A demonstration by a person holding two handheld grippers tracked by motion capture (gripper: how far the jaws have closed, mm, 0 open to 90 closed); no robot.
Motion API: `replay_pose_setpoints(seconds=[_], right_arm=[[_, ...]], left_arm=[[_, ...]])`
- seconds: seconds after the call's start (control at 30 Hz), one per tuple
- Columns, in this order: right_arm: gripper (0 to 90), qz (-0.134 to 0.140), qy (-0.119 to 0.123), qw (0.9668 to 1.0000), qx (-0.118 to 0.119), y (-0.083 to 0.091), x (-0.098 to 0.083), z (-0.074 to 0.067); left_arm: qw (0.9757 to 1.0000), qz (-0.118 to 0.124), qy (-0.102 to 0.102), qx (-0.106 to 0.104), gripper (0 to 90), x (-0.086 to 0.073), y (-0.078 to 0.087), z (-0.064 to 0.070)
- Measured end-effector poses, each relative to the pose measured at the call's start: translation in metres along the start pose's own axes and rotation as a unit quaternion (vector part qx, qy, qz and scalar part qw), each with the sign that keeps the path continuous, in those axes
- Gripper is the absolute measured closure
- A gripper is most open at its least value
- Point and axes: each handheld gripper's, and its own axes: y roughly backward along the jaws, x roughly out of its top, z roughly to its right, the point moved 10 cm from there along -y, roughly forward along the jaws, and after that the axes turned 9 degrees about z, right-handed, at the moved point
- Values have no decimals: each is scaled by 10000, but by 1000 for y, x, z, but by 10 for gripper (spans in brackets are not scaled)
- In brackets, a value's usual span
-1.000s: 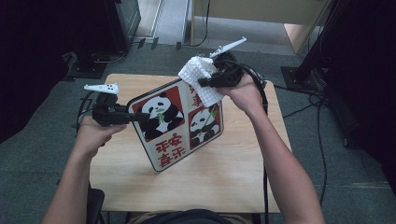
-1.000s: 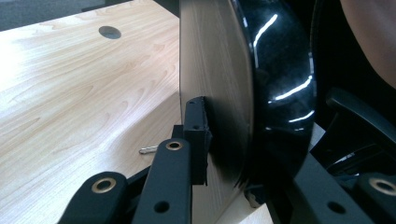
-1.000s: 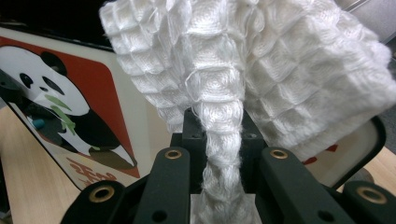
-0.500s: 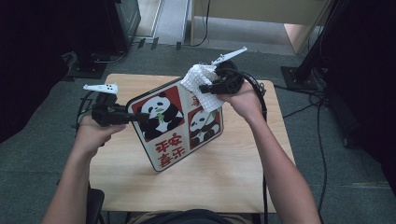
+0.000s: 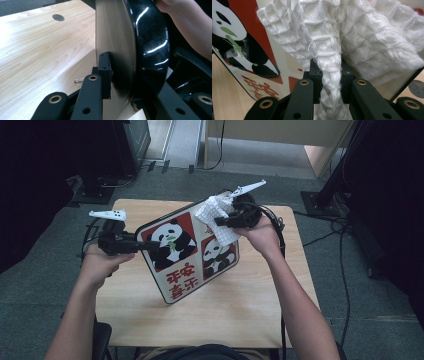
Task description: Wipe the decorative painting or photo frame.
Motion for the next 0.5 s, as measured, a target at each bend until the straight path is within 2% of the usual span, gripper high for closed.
replay_pose_setpoints(seconds=[0.5], right_arm=[[782,-15,-102,9999,75,-6,-28,1]], left_arm=[[10000,-18,-19,-6,762,0,-1,1]])
